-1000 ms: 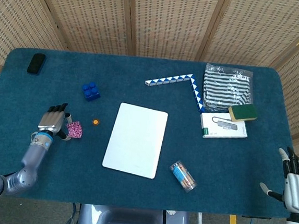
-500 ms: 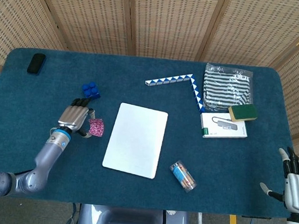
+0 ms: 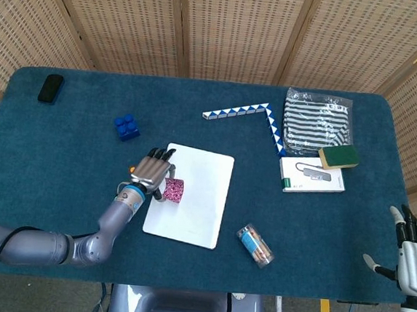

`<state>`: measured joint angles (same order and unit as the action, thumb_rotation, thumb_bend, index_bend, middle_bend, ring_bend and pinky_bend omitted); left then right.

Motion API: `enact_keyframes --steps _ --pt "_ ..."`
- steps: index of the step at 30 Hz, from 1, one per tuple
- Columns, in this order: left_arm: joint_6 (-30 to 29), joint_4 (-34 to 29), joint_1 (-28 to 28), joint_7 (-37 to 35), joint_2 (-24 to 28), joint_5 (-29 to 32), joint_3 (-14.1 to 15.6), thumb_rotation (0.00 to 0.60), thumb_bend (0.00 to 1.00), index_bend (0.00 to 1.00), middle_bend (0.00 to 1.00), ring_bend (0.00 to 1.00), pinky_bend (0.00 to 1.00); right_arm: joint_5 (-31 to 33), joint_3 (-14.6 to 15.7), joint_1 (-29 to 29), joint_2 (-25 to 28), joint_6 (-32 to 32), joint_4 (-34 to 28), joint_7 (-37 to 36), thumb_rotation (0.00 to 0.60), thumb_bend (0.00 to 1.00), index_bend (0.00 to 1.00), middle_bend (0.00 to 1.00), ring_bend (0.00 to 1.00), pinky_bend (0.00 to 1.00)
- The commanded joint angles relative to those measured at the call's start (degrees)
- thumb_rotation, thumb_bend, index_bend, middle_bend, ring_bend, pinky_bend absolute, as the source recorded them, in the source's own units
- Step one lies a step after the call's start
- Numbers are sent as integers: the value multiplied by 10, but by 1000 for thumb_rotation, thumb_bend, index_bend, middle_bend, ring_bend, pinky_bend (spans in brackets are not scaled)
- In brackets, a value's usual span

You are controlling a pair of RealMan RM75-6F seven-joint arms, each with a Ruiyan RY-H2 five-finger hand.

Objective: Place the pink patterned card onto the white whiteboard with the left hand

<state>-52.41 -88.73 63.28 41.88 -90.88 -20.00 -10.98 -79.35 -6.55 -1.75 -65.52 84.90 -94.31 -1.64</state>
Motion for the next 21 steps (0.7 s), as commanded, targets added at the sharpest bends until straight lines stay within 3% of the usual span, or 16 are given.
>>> enact_keyframes --steps 1,3,8,14,21 --pt "6 12 12 6 -12 9 -2 600 102 122 0 0 0 1 0 0 0 0 0 0 600 0 0 0 0 0" --pt "3 11 18 12 -15 17 1 600 91 8 0 0 0 1 0 1 0 1 -1 0 600 0 0 0 0 0" --pt "-14 -1 20 18 -11 19 7 600 89 0 0 0 0 1 0 3 1 3 0 -1 600 0 0 0 0 0" --pt "-44 -20 -13 -16 17 -53 26 600 119 0 0 0 0 2 1 4 0 5 -1 -1 600 0 0 0 0 0" --pt "-34 36 -71 -90 31 -135 60 600 219 161 0 0 0 1 1 4 1 4 -1 1 600 0 0 0 0 0"
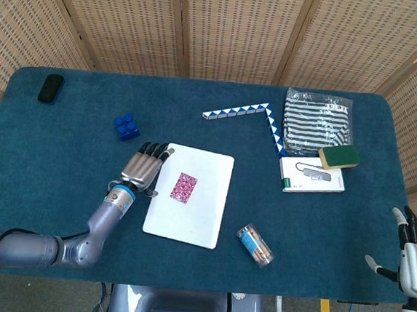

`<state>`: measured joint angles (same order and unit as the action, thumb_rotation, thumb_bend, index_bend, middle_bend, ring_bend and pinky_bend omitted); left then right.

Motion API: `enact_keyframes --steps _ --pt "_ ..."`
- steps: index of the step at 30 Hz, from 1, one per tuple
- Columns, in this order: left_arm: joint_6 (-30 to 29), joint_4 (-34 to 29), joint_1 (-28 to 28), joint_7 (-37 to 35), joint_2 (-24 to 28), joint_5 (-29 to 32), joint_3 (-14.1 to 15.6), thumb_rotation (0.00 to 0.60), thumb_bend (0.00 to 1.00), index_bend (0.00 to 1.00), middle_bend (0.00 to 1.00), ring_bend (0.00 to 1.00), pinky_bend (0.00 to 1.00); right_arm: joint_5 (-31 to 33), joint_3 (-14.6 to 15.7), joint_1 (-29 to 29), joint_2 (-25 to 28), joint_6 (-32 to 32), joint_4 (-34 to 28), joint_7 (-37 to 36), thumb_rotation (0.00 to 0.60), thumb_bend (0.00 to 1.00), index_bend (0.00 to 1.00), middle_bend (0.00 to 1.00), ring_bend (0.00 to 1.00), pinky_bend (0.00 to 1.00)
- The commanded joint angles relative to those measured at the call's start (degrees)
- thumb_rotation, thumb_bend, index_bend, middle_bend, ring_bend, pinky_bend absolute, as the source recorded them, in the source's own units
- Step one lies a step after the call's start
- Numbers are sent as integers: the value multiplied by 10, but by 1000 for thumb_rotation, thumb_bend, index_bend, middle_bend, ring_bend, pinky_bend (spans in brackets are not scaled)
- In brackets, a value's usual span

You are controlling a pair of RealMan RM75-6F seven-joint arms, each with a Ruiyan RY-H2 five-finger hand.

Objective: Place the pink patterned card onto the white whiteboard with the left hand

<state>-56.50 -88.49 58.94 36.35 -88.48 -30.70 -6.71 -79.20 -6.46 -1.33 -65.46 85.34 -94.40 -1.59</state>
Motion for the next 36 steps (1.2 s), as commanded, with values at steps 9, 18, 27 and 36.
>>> enact_keyframes --steps 9,18,27,36 --pt "36 154 -65 -93 -36 -107 36 600 273 242 0 0 0 -1 0 0 -1 1 1 3 600 0 0 0 0 0" --pt "26 228 -89 -106 -89 -153 40 600 299 334 0 0 0 0 -1 -1 0 -1 1 2 600 0 0 0 0 0" --pt "6 257 -113 -103 -113 -178 25 600 364 350 0 0 0 -1 0 0 0 0 1 -1 600 0 0 0 0 0" --pt "23 269 -119 -93 -120 -181 7 600 367 352 0 0 0 -1 -1 0 0 -1 0 0 600 0 0 0 0 0"
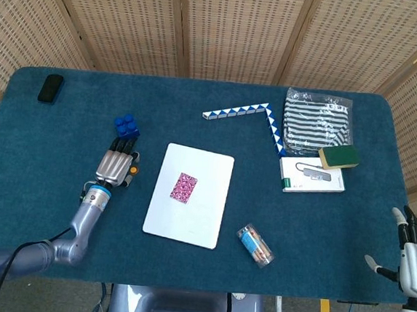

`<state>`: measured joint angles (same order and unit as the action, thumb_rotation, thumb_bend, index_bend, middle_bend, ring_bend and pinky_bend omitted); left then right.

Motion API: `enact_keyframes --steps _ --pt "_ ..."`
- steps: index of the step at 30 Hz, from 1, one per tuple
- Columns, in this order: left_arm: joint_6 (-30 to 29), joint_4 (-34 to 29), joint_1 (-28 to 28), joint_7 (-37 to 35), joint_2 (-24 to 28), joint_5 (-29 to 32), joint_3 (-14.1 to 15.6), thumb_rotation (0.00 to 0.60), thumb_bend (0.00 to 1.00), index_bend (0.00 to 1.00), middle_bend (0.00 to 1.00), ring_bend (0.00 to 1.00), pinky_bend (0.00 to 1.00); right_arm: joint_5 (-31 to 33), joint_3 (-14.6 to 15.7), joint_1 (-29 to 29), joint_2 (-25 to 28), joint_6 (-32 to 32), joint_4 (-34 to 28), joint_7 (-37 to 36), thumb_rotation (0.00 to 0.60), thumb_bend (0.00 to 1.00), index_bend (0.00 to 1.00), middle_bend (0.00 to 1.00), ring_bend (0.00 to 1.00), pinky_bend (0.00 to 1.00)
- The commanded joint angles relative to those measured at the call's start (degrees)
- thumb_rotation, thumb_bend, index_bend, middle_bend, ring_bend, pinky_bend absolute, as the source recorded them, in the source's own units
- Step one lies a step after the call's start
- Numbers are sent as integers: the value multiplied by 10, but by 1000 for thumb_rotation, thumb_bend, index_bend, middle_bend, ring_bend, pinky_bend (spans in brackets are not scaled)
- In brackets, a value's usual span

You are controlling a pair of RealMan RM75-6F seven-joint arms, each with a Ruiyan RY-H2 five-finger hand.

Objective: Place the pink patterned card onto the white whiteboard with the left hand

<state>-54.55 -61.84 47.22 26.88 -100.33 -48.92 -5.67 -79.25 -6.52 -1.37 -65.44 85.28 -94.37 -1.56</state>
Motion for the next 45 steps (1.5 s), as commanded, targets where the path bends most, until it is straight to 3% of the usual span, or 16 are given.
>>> enact_keyframes --steps 1,24,37,45 --pt "5 4 -3 2 -3 1 -5 600 367 352 0 0 0 0 0 0 0 0 0 -1 600 0 0 0 0 0" --pt "18 23 -16 9 -18 -15 -34 600 370 456 0 0 0 1 0 1 1 0 -2 -4 600 0 0 0 0 0" --pt "-14 -99 -8 25 42 -40 -69 600 366 462 0 0 0 2 0 1 1 -1 -4 -3 600 0 0 0 0 0" --pt "-2 -114 29 48 2 -51 -77 600 354 464 0 0 0 3 -1 1 2 -2 -5 -4 600 0 0 0 0 0"
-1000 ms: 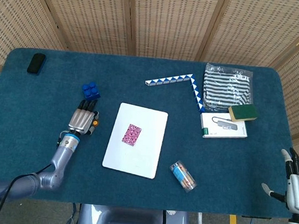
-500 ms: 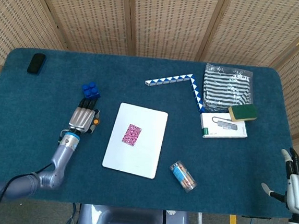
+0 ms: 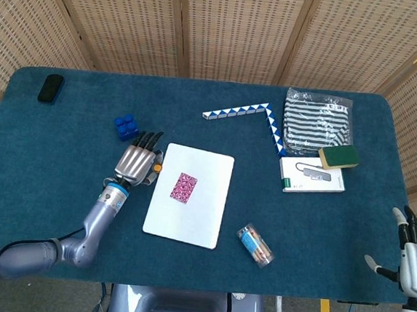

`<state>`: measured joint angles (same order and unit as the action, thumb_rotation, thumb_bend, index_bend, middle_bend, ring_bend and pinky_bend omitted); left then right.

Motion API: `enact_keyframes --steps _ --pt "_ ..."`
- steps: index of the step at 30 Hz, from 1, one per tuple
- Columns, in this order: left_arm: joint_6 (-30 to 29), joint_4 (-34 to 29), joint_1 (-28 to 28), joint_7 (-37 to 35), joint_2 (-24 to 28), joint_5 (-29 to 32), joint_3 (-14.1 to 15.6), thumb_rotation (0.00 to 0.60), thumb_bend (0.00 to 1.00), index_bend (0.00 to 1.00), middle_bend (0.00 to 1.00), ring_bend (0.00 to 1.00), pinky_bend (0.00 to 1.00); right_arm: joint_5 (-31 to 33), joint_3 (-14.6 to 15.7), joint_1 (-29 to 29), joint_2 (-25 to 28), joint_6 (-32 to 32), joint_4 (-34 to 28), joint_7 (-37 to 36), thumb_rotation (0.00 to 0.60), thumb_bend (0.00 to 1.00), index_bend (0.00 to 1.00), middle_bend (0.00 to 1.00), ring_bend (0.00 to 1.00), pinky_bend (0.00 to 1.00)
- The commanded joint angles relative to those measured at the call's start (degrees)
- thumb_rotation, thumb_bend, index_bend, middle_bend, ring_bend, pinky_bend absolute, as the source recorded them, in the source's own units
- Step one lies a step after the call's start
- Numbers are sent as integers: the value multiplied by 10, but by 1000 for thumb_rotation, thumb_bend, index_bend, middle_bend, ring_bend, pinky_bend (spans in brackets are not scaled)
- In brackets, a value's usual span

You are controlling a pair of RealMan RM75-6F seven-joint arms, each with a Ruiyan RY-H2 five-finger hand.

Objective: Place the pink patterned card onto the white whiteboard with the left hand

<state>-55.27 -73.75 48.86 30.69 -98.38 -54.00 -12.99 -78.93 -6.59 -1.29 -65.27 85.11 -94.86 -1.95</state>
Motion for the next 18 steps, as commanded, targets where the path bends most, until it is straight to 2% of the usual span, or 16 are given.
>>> enact_keyframes --steps 1,6,14,18 --pt "10 11 20 16 -28 4 -5 600 352 464 0 0 0 0 0 0 0 0 0 -1 600 0 0 0 0 0" --pt "29 44 47 49 -74 46 -15 600 350 464 0 0 0 1 0 0 1 -2 1 -3 600 0 0 0 0 0" --pt "40 85 64 67 -111 68 -16 600 334 443 0 0 0 2 -1 0 1 -2 1 -5 600 0 0 0 0 0" --pt "43 89 67 71 -113 74 -14 600 174 63 0 0 0 3 -1 0 1 -1 1 -4 600 0 0 0 0 0"
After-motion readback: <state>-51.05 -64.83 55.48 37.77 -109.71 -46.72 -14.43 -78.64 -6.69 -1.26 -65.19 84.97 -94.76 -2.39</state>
